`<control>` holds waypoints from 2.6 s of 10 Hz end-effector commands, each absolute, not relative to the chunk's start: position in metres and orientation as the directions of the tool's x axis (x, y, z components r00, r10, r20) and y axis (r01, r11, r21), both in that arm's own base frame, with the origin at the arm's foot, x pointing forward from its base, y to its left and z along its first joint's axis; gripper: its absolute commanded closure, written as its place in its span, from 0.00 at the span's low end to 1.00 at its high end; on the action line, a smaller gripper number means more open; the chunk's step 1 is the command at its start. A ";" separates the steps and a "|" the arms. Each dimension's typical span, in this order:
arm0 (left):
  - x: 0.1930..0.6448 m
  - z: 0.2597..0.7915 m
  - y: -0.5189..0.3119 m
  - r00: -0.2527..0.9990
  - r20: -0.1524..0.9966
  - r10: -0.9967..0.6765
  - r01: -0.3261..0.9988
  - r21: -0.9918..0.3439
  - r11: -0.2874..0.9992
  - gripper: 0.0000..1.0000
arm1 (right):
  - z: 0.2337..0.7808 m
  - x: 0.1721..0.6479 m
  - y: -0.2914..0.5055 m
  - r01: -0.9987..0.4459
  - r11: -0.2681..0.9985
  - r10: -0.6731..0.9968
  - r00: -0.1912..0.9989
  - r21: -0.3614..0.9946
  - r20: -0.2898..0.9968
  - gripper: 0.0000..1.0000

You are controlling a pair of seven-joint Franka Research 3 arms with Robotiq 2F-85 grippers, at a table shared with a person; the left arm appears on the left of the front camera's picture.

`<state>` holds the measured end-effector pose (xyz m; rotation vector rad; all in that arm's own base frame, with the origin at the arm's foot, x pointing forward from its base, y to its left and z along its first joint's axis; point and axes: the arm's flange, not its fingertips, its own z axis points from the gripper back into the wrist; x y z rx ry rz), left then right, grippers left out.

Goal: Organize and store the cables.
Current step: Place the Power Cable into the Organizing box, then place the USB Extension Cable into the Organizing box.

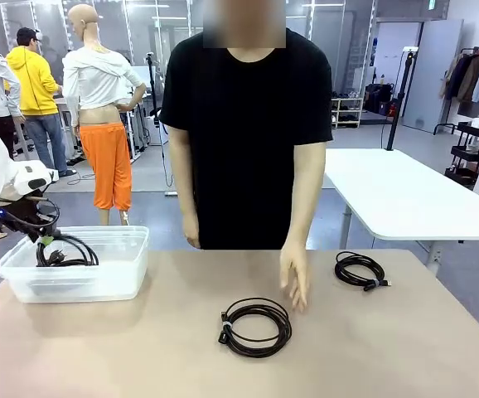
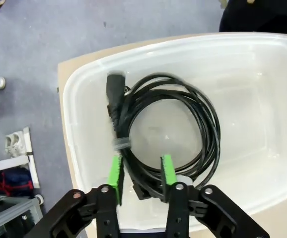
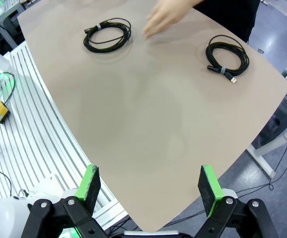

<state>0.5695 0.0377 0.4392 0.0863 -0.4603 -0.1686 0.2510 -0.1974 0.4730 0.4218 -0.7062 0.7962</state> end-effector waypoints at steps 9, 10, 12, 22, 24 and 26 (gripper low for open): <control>0.568 0.446 0.036 0.878 0.445 -0.176 0.138 0.118 0.983 0.00 | 0.474 0.251 -0.197 -0.770 0.633 0.500 0.484 0.079 0.718 0.00; 0.568 0.446 0.036 0.878 0.445 -0.176 0.138 0.118 0.983 0.00 | 0.474 0.251 -0.197 -0.770 0.633 0.500 0.484 0.079 0.718 0.00; 0.568 0.446 0.036 0.878 0.445 -0.176 0.138 0.118 0.983 0.00 | 0.474 0.251 -0.197 -0.770 0.633 0.500 0.484 0.079 0.718 0.00; 0.568 0.446 0.036 0.878 0.445 -0.176 0.138 0.118 0.983 0.00 | 0.474 0.251 -0.197 -0.770 0.633 0.500 0.484 0.079 0.718 0.00; 0.557 0.465 0.034 0.841 0.455 -0.292 0.261 0.131 0.956 0.00 | 0.474 0.251 -0.197 -0.770 0.633 0.500 0.484 0.079 0.718 0.00; 0.505 0.506 0.053 0.734 0.489 -0.472 0.453 0.165 0.876 0.00 | 0.474 0.251 -0.197 -0.770 0.633 0.500 0.484 0.079 0.718 0.00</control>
